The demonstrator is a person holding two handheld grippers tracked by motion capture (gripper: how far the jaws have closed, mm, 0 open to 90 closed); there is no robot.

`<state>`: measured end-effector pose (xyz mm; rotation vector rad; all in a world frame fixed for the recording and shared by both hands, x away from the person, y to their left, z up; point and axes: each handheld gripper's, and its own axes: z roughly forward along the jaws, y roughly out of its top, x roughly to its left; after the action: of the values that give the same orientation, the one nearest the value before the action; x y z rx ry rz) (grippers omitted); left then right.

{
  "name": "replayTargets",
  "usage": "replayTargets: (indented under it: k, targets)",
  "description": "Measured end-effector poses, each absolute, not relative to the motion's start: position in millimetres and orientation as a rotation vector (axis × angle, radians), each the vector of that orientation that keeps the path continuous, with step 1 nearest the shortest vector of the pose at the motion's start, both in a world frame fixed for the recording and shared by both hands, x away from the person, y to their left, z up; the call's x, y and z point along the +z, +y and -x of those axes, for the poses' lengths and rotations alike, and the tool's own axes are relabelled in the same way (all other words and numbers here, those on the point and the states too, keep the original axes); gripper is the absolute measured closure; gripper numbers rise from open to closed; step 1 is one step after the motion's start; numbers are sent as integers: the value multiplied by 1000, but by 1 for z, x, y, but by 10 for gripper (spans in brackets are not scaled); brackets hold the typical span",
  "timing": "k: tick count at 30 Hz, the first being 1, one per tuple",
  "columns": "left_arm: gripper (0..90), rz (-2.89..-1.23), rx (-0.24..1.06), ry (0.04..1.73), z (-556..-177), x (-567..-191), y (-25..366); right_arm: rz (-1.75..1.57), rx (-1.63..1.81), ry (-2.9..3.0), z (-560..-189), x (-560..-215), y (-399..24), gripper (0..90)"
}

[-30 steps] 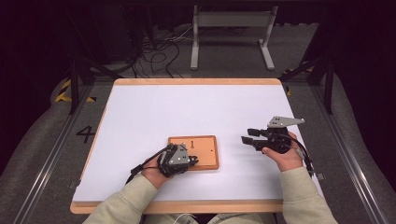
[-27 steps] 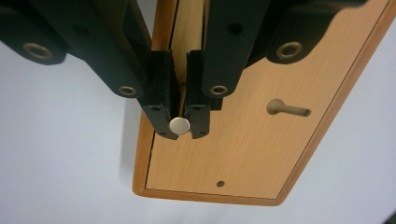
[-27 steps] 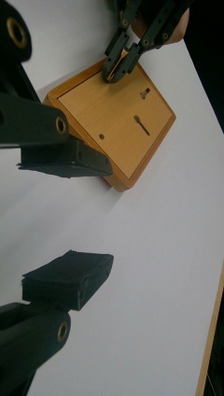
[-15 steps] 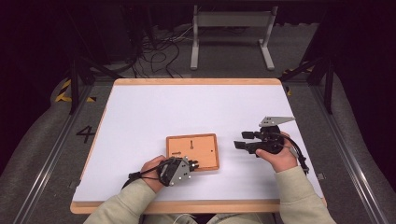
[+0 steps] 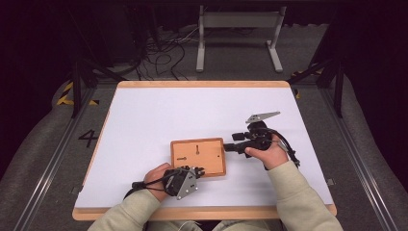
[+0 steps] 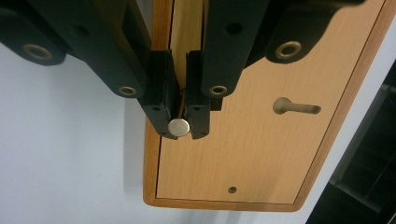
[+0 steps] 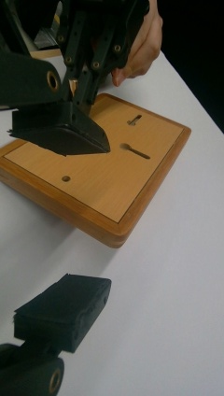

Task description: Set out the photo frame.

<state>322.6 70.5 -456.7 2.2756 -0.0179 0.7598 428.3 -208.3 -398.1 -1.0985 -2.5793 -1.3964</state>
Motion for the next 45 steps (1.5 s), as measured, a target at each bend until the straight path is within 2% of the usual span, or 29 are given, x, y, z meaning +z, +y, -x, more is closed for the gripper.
replayTargets:
  k: [13, 19, 26, 27, 29, 31, 32, 33, 34, 37, 40, 45]
  targets:
    - [839, -2271, 749, 0, -323, -457, 71, 1045, -1228, -2557, -453, -424, -168, 264]
    - [839, -2272, 751, 0, -323, -457, 71, 1029, -1174, -2490, -456, -437, -158, 292]
    - [824, -2283, 705, -10, -325, -454, 72, 1002, -1182, -2464, -456, -435, -163, 342]
    - [798, -2282, 658, -12, -327, -453, 74, 999, -1183, -2464, -456, -435, -163, 345]
    - [685, -2285, 561, 8, -331, -448, 77, 993, -1185, -2469, -456, -434, -163, 349]
    - [616, -2284, 531, 26, -332, -445, 80, 983, -1193, -2476, -455, -434, -164, 356]
    - [597, -2254, 465, 64, -336, -437, 87, 977, -1191, -2481, -455, -433, -164, 361]
    - [587, -2254, 465, 64, -336, -437, 87, 971, -1192, -2487, -454, -431, -164, 365]
    - [570, -2205, 398, 123, -338, -428, 97, 960, -1192, -2495, -453, -430, -164, 371]
    - [565, -2109, 317, 182, -345, -413, 113, 940, -1198, -2521, -450, -427, -165, 380]
    - [527, -2032, 275, 247, -351, -402, 127, 918, -1208, -2553, -446, -423, -165, 389]
    - [481, -1989, 284, 315, -356, -397, 143, 867, -1225, -2613, -438, -417, -165, 405]
